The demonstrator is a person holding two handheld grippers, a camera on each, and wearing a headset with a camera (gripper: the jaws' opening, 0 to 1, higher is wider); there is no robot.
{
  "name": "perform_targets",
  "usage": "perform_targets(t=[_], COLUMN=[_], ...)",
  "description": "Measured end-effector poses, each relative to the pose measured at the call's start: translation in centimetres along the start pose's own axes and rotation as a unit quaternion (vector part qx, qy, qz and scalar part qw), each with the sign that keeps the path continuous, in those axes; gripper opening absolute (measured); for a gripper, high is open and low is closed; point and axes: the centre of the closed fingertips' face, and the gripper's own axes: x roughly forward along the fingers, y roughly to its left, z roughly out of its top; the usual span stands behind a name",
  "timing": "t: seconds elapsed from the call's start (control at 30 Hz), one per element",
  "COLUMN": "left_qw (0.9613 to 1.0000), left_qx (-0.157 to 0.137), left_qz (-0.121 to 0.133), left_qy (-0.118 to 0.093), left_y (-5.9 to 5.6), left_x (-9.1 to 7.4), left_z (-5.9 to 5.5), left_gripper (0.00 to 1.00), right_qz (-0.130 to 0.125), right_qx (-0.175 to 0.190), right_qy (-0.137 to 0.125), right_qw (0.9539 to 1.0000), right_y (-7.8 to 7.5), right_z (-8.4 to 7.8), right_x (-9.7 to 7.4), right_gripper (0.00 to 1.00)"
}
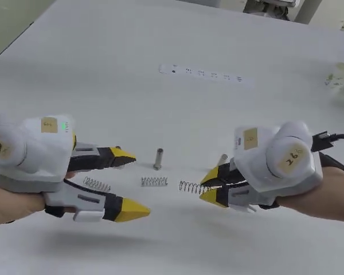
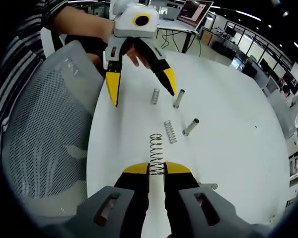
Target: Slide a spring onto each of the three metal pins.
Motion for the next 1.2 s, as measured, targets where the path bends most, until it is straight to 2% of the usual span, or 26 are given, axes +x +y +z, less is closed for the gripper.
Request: perform_targets(t=[0.13, 0.17, 0.2, 0.23, 0.4, 0.5, 0.6, 0.7, 0.8, 0.97, 1.2], left_qw=[0.9997, 0.9986, 0.9976, 0.9975, 0.9976, 0.9975, 0.9970, 0.9963, 0.9958, 0.9953, 0.9949], left_qx=[0.003, -0.009, -0.016, -0.012, 0.002, 0.006, 0.005, 0.005, 0.010, 0.009, 0.016], left_qz=[-0.026, -0.051, -0.064, -0.068, -0.069, -0.069, -0.074, -0.084, -0.090, -0.094, -0.096], left_qy=[-0.002, -0.010, -0.018, -0.019, -0.012, -0.016, -0.021, -0.017, -0.014, -0.024, -0.025], left_y=[-0.5, -1.3, -1.7, -1.8, -1.8, -1.8, -2.0, -2.4, -2.7, -2.6, -2.8], left_x=[0.8, 1.1, 1.2, 1.4, 2.2, 2.6, 3.1, 3.5, 3.7, 3.8, 3.9], left_z=[0.3, 0.7, 1.0, 1.1, 1.1, 1.3, 1.5, 1.3, 1.4, 2.1, 2.1], left_gripper=[0.51, 0.51, 0.51, 0.51, 0.42, 0.34, 0.32, 0.28, 0.25, 0.19, 0.10], right_qz=[0.002, 0.002, 0.001, 0.001, 0.007, 0.009, 0.009, 0.008, 0.009, 0.010, 0.009], right_qx=[-0.005, -0.006, -0.007, -0.008, -0.009, -0.011, -0.008, -0.007, -0.010, -0.015, -0.017], right_qy=[-0.001, -0.001, -0.002, -0.002, -0.005, -0.007, -0.013, -0.016, -0.019, -0.022, -0.028], right_qw=[1.0000, 1.0000, 1.0000, 1.0000, 0.9999, 0.9999, 0.9998, 0.9998, 0.9997, 0.9996, 0.9994], right_y=[0.4, 0.4, 0.5, 0.5, 1.2, 1.4, 1.4, 1.4, 1.4, 1.4, 1.4], right_z=[0.3, 0.3, 0.4, 0.4, 0.8, 1.2, 1.6, 1.8, 2.1, 2.5, 2.9], right_x=[-0.1, -0.1, -0.1, -0.1, -0.2, -0.2, -0.2, -0.2, -0.3, -0.5, -0.8], right_gripper=[0.08, 0.08, 0.08, 0.08, 0.08, 0.08, 0.08, 0.08, 0.08, 0.08, 0.08])
